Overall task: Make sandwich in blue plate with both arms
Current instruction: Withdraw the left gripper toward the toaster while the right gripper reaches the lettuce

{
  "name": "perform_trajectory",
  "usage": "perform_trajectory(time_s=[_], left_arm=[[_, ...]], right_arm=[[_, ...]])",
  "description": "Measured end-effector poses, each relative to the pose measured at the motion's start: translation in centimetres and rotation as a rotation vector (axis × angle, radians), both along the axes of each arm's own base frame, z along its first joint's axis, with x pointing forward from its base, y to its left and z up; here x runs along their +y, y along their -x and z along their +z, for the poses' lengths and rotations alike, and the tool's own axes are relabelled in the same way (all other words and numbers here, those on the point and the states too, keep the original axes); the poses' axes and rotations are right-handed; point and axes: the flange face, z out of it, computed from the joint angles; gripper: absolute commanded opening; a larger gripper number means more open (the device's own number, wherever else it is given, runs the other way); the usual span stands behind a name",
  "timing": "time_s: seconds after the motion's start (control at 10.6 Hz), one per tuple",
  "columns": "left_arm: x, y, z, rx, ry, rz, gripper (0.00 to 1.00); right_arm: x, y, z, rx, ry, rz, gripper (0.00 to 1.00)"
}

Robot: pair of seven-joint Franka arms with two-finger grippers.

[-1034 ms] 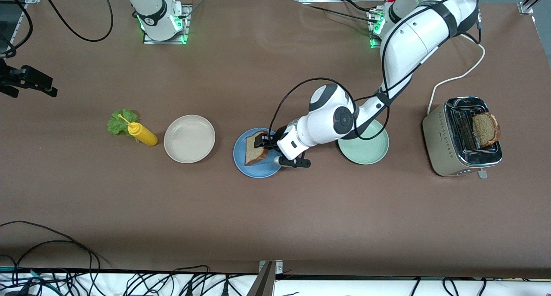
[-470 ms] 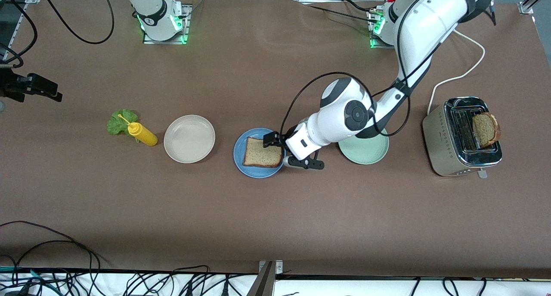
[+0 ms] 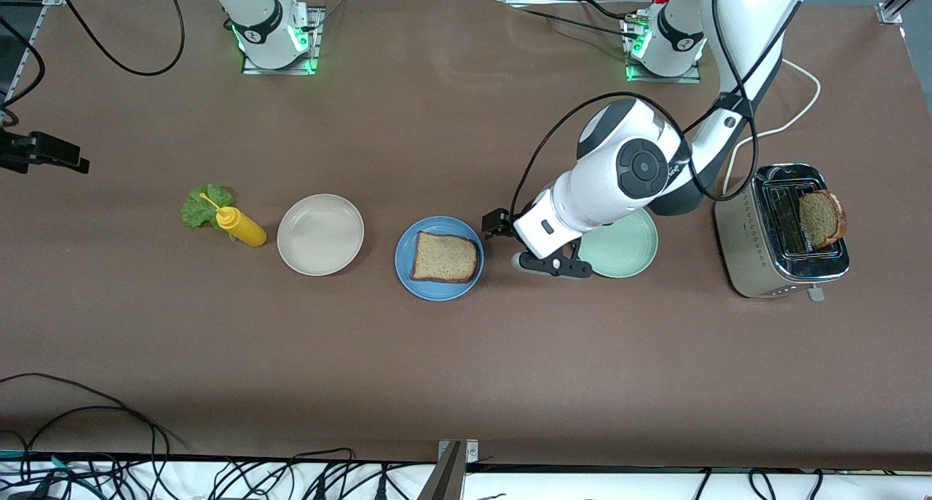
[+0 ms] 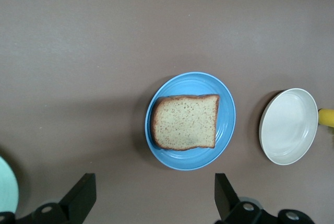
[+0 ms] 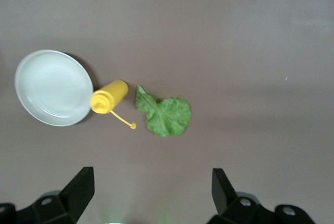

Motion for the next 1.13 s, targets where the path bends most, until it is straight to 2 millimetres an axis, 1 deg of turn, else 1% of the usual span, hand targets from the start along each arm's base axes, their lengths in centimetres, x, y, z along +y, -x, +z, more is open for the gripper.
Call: perform_trajectory(time_s=[0.09, 0.19, 0.28, 0.38, 0.56, 0.66, 0.85, 0.94, 1.03, 1.13], left_arm=[[0.0, 0.3, 0.5, 0.001, -0.007, -0.009, 1.00], [-0.2, 0.5, 1.1, -0.002, -0.010, -0.015, 1.00], [-0.5, 0.9, 1.7, -0.009, -0.010, -0.022, 1.00], [-0.9, 1.2, 2.1, -0.014, -0.010, -0.030, 1.00], [-2.5, 2.4, 2.4, -0.015, -0.010, -0.058, 1.00], [-3.3, 3.0, 2.4, -0.012, -0.009, -0.070, 1.00], [-4.9, 4.4, 2.9, 0.002, -0.004, -0.102, 1.00], [-4.9, 4.7, 3.2, 0.009, -0.012, -0.108, 1.00], [-4.1, 4.8, 4.1, 0.007, -0.051, -0.119, 1.00], [-2.8, 4.9, 5.4, -0.017, -0.129, -0.138, 1.00]], right_arm=[[-0.9, -0.6, -2.6, 0.044, -0.011, 0.034, 1.00], [-1.6, -1.2, -5.7, 0.092, -0.030, 0.097, 1.00], [-2.1, -1.8, -8.9, 0.140, -0.050, 0.154, 1.00], [-2.4, -2.2, -11.5, 0.175, -0.070, 0.209, 1.00], [-3.0, -2.7, -16.5, 0.173, -0.136, 0.341, 1.00], [-3.1, -2.4, -18.7, 0.163, -0.184, 0.417, 1.00], [-2.9, -1.5, -21.7, 0.156, -0.287, 0.551, 1.00], [-3.1, -1.2, -22.9, 0.151, -0.311, 0.577, 1.00], [-3.3, -0.9, -24.0, 0.145, -0.315, 0.586, 1.00], [-3.3, -0.7, -25.1, 0.140, -0.315, 0.596, 1.00]])
